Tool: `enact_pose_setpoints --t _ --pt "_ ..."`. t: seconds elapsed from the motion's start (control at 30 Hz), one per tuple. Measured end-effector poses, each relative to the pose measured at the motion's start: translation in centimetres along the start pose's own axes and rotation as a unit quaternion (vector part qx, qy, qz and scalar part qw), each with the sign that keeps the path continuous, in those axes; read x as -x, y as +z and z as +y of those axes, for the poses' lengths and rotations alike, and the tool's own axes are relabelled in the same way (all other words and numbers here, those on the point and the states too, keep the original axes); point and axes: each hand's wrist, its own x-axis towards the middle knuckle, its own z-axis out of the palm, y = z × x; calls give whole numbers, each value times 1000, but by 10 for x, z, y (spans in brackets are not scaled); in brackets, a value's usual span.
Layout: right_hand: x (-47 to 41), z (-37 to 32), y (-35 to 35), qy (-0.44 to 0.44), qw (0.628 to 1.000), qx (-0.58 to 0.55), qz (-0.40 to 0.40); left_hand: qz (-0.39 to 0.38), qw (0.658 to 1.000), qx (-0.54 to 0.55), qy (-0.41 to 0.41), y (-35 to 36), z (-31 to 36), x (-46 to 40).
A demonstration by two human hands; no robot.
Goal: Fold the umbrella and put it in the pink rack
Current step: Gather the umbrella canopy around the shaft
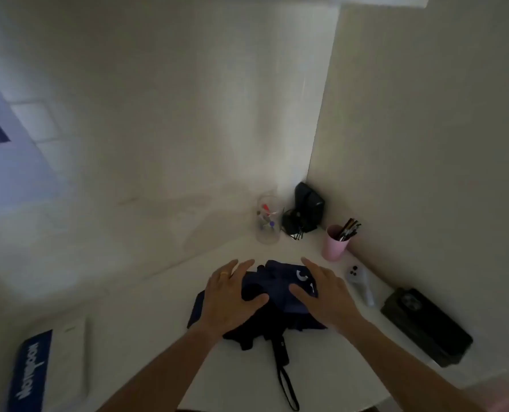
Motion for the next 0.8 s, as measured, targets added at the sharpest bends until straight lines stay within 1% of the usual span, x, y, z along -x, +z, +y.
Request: enact_pose_setpoints --t 0.07,0.13,0.27,0.3,0.37,0.4,0.47,0.53,0.63,0.73,0.8 --pt "-19 11 20 13 1000 -17 5 -13 1000 -12 11 17 -8 -14" --pt "-37 21 42 32 999 -14 2 -32 999 -14 -9 31 -17 -26" --pt "-67 49 100 61 997 -22 30 -24 998 61 -22 71 -38 -36" --pt "-70 52 111 65 997 -34 30 -21 995 94 -29 82 -45 -38" --pt "-71 58 132 65 996 -52 22 -26 990 127 -57 101 -56 -41" --pt "-70 60 141 61 996 -59 17 -17 992 115 -52 112 -64 -44" --pt "-66 69 160 47 997 -60 13 3 998 61 -6 135 -82 -46" --pt "-63 78 179 23 998 -42 28 17 999 21 32 156 -98 -47" --pt "-55 86 201 6 999 1 43 59 997 3 41 171 -101 -33" --pt "-47 80 208 15 999 19 31 113 991 20 67 183 -110 -15" --pt "-40 70 206 26 999 21 23 136 989 -23 54 197 -123 -2"
